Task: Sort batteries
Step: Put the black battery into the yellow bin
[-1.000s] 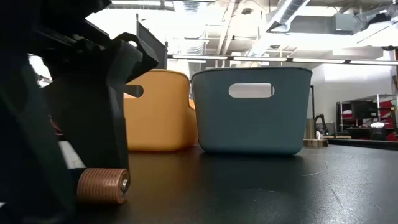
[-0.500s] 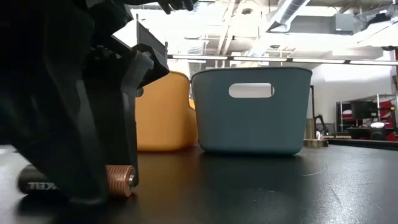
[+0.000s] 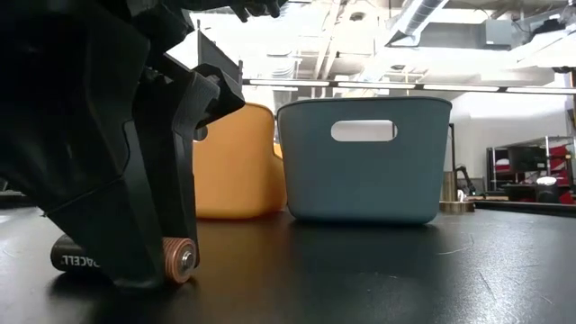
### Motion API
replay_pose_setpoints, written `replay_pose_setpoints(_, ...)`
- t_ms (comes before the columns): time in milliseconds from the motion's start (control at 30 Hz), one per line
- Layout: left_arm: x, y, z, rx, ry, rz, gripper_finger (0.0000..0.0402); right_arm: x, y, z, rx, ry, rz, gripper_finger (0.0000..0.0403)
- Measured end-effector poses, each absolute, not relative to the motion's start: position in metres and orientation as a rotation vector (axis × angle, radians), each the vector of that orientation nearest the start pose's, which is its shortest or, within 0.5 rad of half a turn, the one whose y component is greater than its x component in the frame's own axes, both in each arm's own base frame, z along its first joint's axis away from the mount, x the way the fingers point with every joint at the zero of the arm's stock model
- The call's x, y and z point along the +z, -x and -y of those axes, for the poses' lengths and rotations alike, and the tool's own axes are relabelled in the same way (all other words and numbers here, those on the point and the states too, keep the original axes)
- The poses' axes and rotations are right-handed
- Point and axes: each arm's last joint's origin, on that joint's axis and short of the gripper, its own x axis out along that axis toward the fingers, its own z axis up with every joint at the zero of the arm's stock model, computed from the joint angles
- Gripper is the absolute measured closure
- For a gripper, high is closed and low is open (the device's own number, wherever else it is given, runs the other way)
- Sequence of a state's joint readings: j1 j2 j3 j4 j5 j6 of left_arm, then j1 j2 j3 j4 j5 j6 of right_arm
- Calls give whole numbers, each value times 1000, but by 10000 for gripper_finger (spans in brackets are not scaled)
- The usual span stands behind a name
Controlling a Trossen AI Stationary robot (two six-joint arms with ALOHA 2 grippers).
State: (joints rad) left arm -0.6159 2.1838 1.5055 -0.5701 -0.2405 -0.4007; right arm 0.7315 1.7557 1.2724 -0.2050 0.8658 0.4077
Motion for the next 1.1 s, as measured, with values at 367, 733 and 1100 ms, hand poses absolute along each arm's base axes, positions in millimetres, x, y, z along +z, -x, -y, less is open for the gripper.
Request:
replay_pose_setpoints(367,137,-347,236,-66,-200,-1210,349,248,-298,-238,-207,136,-435,111)
replay_pose_setpoints(733,144,-338,229,-29,-242,-1281,349,249,-298,-237,-204,166,-444,111)
replay_pose_setpoints(1100,174,-323,216,30,-300,-1309,349,247,-297,-235,-229,189,-453,111)
